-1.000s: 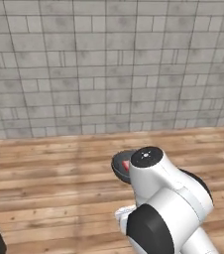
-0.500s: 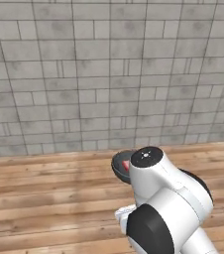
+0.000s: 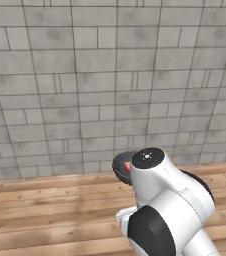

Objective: Pick up the pan with the steak in it and place it on the dining table. Then place the steak on the plate.

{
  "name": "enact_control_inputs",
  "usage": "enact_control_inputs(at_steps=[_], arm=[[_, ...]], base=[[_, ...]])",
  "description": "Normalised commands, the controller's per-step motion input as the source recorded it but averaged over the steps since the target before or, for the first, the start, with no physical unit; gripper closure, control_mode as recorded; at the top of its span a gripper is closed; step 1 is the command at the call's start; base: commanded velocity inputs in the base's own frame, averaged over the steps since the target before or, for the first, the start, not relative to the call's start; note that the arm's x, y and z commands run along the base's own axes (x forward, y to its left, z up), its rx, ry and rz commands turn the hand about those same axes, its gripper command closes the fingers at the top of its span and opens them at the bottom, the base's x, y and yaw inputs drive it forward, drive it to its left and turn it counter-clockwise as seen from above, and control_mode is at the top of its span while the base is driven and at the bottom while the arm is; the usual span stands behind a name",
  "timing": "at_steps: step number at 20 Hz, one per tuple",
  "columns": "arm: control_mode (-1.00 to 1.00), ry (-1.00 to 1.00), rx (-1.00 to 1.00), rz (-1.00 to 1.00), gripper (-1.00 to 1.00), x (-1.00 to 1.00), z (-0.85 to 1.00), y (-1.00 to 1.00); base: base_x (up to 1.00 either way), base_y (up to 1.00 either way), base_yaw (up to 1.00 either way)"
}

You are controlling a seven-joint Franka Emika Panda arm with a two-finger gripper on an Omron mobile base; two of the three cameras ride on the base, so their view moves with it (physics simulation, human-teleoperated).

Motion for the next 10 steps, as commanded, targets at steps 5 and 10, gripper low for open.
enact_control_inputs(at_steps=[5,10], arm=[[1.0,0.0,0.0,0.0,1.0,0.0,0.0,0.0],[1.0,0.0,0.0,0.0,1.0,0.0,0.0,0.0]], base=[[0.69,0.0,-0.26],[0.06,0.0,-0.49]])
